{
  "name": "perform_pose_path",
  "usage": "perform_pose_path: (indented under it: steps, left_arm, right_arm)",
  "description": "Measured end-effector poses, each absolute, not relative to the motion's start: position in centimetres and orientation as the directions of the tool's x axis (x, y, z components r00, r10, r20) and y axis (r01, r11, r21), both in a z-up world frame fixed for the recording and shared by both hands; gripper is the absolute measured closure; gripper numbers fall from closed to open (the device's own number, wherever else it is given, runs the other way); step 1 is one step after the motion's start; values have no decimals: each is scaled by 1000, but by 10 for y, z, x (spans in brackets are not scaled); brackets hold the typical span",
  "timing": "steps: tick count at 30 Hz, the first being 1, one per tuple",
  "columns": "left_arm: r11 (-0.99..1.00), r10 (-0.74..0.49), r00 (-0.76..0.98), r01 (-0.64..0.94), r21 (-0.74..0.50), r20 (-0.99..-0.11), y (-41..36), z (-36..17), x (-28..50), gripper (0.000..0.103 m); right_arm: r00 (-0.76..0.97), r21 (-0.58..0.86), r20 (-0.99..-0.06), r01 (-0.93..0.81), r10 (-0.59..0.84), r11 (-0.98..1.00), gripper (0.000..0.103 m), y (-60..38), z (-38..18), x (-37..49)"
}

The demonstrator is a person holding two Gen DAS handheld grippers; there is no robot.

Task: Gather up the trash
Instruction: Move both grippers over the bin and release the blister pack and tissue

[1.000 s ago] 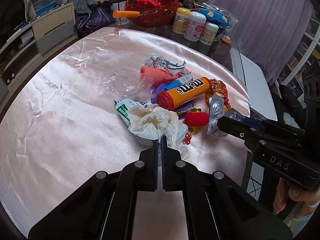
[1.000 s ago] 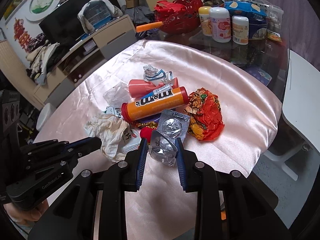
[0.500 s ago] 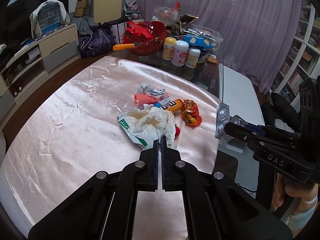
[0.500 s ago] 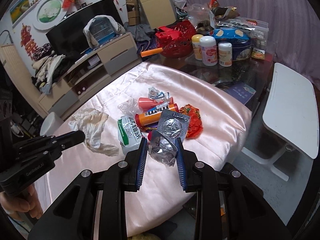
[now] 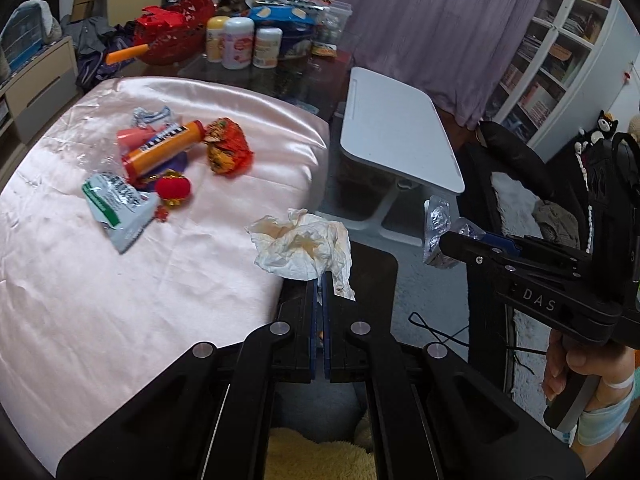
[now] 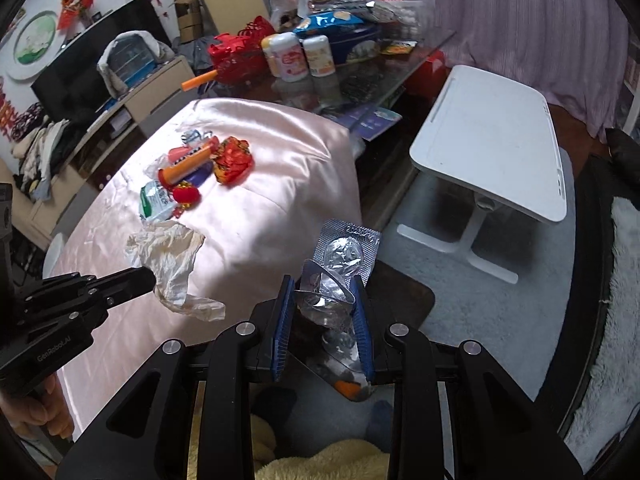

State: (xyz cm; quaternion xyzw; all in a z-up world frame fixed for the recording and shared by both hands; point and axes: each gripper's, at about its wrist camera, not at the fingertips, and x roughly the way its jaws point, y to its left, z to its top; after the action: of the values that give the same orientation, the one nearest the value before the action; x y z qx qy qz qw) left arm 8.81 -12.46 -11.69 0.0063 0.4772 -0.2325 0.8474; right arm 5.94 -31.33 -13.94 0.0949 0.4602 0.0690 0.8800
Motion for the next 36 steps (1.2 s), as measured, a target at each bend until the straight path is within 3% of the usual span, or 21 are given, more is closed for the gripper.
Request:
perform_pose_path:
  steps: [17, 28, 36]
  left_arm:
    - [869, -332, 226, 451, -203, -916, -198, -210, 126, 100]
    - [884, -324, 260, 425, -194, -910, -189, -194, 128, 80]
    - [926, -299, 397, 342, -162, -868, -136, -144, 114, 47]
  right_arm:
    - [426, 277, -876, 62, 226, 959, 72, -352, -218, 91]
    - [445, 297, -865, 77, 234, 952, 65, -354, -211, 101]
    - [549, 263, -811, 35, 202, 964, 52, -336, -162, 96]
